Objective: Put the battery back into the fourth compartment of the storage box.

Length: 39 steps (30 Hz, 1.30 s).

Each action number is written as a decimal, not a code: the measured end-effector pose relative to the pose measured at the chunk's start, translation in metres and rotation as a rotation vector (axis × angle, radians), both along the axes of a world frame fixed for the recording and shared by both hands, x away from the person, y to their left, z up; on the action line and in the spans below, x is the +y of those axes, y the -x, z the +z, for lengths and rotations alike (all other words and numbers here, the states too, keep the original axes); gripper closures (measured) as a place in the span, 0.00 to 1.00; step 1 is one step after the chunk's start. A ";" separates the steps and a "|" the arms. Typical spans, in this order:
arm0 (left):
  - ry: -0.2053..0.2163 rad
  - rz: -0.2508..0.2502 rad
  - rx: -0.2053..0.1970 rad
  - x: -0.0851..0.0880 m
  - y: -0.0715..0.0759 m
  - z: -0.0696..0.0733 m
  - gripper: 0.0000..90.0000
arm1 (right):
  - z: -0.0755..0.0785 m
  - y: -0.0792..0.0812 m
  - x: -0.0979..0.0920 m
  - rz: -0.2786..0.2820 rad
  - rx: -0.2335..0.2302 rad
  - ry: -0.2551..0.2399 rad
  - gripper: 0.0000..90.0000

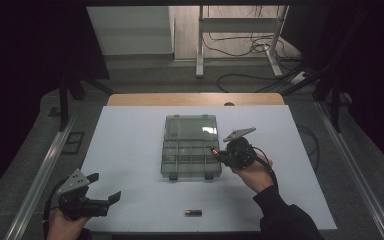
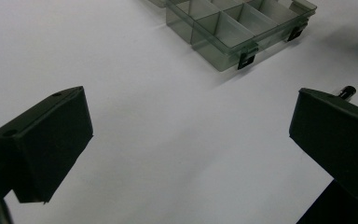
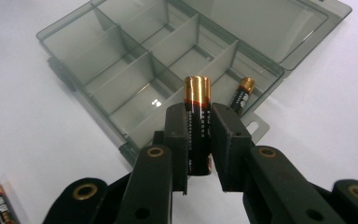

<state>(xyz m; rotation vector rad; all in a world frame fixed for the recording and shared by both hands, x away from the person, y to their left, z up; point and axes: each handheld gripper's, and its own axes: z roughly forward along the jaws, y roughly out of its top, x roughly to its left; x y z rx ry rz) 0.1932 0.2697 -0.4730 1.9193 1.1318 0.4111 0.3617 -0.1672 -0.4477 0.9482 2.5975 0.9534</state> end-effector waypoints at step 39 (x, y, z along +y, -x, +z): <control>-0.005 0.011 0.011 0.000 -0.001 0.000 0.00 | -0.017 -0.047 0.024 -0.059 0.018 0.013 0.85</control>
